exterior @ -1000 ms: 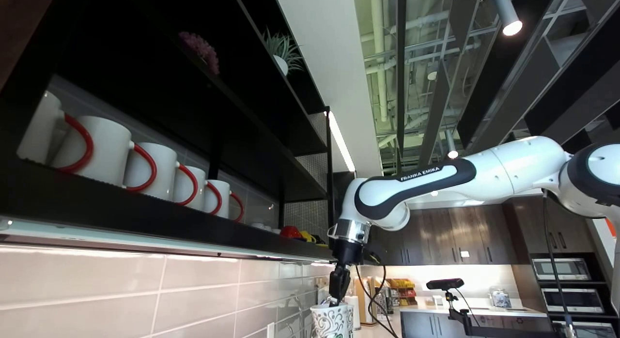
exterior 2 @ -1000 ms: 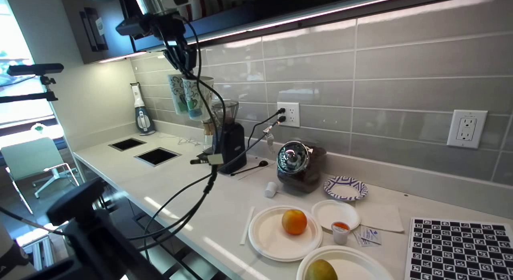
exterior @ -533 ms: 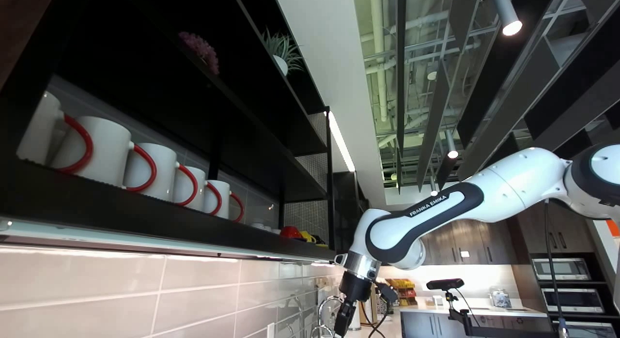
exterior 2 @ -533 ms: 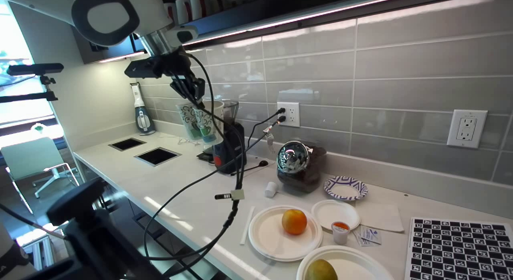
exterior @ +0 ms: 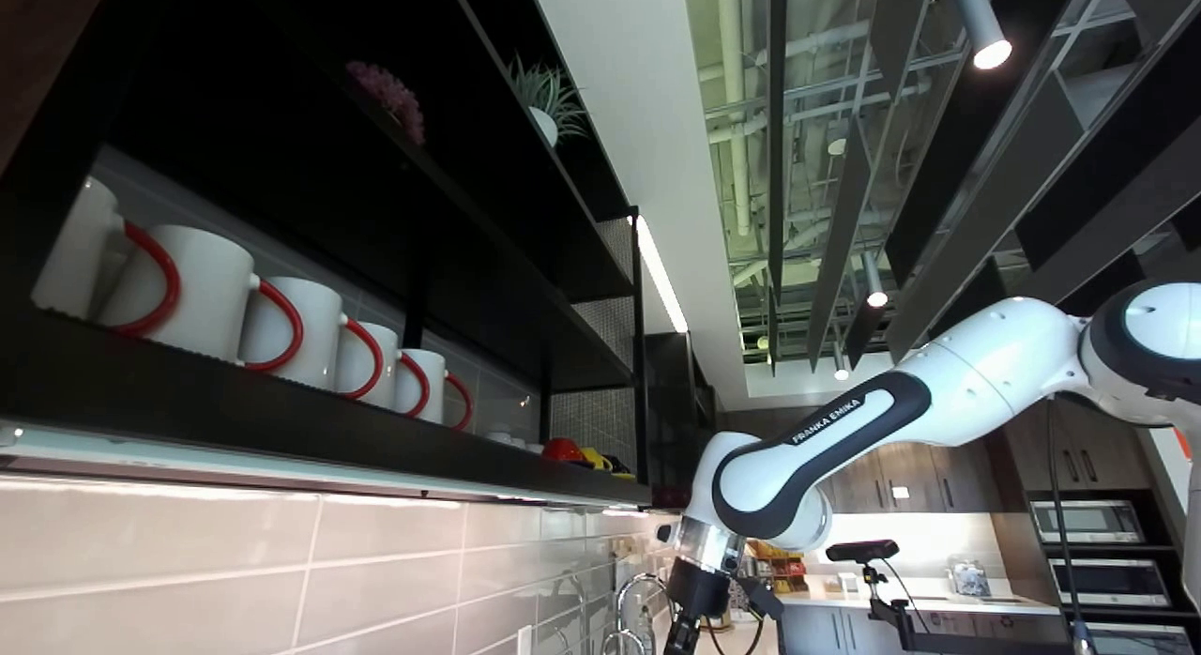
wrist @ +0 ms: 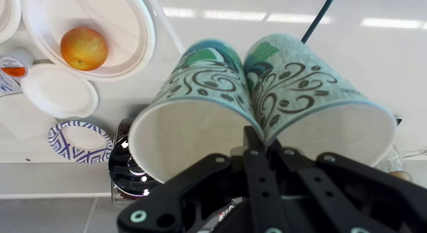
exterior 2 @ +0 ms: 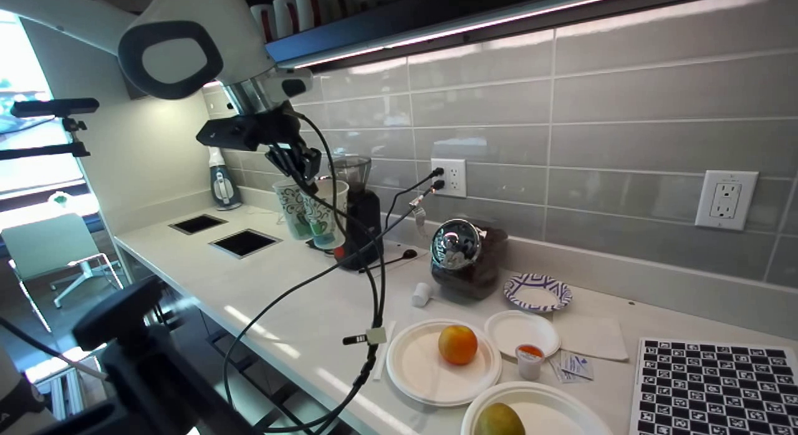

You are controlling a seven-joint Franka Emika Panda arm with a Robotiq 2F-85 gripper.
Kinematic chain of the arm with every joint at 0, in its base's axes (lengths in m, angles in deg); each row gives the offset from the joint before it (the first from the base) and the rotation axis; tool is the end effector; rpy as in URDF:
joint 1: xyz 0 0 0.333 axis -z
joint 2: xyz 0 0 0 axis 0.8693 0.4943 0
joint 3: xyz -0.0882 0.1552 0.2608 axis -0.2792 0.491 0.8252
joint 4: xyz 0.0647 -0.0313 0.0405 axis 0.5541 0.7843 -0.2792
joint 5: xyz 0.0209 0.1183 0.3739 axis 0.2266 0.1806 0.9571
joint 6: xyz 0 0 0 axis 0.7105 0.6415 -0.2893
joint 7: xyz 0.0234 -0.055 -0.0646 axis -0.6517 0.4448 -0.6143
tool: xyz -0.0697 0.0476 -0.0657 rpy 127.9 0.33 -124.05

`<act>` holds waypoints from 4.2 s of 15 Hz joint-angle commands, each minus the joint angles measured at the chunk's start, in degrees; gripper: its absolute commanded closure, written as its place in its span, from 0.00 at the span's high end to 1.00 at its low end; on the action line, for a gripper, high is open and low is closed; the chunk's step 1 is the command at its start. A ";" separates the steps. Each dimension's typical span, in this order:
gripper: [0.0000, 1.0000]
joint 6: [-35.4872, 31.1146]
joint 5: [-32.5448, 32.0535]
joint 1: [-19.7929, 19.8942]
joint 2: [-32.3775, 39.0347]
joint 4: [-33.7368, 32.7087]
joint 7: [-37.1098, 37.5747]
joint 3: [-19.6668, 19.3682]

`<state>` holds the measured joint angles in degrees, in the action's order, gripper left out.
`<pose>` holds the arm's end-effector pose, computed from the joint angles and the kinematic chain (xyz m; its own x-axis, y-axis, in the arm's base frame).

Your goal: Remove the coffee cups from the bottom shelf and put them on the counter.

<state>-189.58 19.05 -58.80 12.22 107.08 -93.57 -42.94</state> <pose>0.4351 -0.1194 0.4597 0.9233 0.0930 0.3727 0.1128 -0.9931 -0.0314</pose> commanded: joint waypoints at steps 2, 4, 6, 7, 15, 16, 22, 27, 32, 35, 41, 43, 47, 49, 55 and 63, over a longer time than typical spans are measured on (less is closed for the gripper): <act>0.01 -1.89 -0.74 -0.14 5.46 -0.24 -0.13 0.03; 0.01 -5.64 -0.22 -0.43 9.10 0.67 -1.58 -0.08; 0.01 -9.44 0.43 -0.50 13.38 1.17 -3.08 0.05; 0.01 -11.02 1.24 -0.62 15.04 1.31 -4.16 0.11; 0.01 -22.15 14.53 -0.94 27.16 0.00 -14.22 3.60; 0.01 -22.30 16.42 -0.79 28.04 -0.36 -15.71 4.22; 0.01 -23.43 20.86 0.36 32.54 -1.84 -20.27 5.80; 0.11 -23.95 22.05 0.93 34.77 -2.44 -21.93 5.94; 0.48 -23.61 21.69 1.10 36.23 -3.07 -21.97 5.73; 0.68 -23.37 21.76 1.30 36.54 -3.36 -22.00 5.81; 1.00 -23.28 22.59 1.92 36.75 -3.55 -22.43 6.28; 1.00 -23.09 23.00 1.98 34.65 -2.62 -22.10 6.55; 1.00 -22.76 23.45 1.70 29.62 -0.49 -20.28 5.81; 1.00 -23.36 22.16 1.52 28.43 0.02 -17.56 4.30; 1.00 -21.56 26.36 4.01 29.51 -0.49 -17.83 2.67; 1.00 -21.36 33.83 5.50 33.24 -2.02 -20.88 3.71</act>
<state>-211.70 49.45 -54.44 43.59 106.42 -112.08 -40.13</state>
